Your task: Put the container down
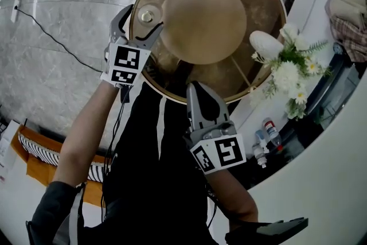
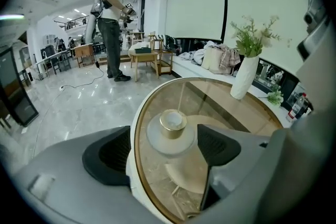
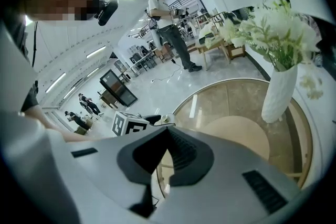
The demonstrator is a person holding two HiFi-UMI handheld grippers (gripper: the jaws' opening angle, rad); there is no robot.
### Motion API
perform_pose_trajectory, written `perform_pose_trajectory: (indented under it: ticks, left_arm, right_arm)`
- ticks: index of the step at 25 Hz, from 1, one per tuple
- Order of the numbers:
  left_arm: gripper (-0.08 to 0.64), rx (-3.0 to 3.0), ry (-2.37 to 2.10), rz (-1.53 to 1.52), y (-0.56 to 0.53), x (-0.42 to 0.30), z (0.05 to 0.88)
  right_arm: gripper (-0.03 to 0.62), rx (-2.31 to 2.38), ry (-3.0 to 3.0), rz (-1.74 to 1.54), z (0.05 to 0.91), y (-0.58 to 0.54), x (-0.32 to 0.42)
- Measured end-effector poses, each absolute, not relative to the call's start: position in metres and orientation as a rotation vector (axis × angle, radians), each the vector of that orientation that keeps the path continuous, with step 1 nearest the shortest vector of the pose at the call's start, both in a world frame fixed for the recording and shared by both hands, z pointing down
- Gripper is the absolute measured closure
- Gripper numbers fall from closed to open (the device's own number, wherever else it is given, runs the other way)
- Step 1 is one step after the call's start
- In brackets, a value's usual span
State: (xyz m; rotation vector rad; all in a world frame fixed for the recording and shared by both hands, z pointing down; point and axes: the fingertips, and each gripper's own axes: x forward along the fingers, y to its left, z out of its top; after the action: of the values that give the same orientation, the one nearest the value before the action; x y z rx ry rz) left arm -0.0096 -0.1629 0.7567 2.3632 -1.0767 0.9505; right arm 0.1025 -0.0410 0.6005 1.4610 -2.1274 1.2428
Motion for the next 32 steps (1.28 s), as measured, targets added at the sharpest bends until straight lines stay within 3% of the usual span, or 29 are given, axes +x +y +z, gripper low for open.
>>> perform_pose_trajectory:
  ticks: [8, 25, 32]
  left_arm:
    - [0.175, 2.290, -1.143, 0.796, -0.134, -0.049, 0.662]
    - [0.179, 2.259, -1.152, 0.426, -0.020, -0.047, 0.407]
    - [0.309, 2.275, -1.321, 0.186, -0.002, -0.069, 0.290]
  right_arm:
    - [0.586, 1.456, -2.240, 1.148, 0.544, -0.049, 0.089]
    - [0.586, 1.461, -2.456, 0.836, 0.373, -0.051, 0.091]
    - [0.586, 1.540, -2.500, 0.789, 0.297, -0.043, 0.099]
